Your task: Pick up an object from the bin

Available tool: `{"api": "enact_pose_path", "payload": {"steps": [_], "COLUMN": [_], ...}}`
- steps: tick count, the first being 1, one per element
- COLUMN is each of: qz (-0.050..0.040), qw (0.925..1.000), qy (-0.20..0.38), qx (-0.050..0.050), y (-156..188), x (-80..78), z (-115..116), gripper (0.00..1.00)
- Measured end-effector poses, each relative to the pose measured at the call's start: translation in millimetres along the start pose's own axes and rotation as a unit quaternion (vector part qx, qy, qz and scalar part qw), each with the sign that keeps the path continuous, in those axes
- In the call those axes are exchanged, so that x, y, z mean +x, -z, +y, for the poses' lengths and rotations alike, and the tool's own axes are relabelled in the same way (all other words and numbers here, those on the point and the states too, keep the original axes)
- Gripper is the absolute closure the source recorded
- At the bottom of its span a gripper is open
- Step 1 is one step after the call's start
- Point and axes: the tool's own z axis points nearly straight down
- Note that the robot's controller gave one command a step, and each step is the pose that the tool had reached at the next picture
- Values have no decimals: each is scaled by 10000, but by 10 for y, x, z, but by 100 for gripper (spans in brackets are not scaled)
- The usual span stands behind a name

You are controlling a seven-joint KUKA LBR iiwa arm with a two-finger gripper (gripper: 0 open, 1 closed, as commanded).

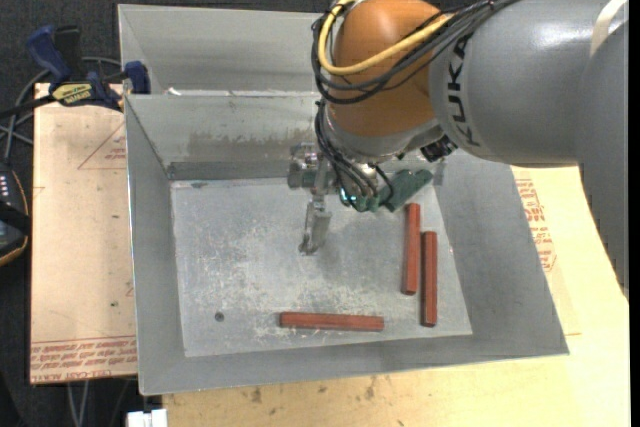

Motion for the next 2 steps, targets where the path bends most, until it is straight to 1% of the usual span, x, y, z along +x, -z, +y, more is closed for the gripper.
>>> {"api": "enact_pose_path", "payload": {"steps": [1, 2], "qz": [5, -91], "qw": [10000, 9999], "qy": [-54, -105], "qx": [-1, -12], "y": [-1297, -1245], "x": [581, 1035], "z": [176, -217], "gripper": [0, 0]}}
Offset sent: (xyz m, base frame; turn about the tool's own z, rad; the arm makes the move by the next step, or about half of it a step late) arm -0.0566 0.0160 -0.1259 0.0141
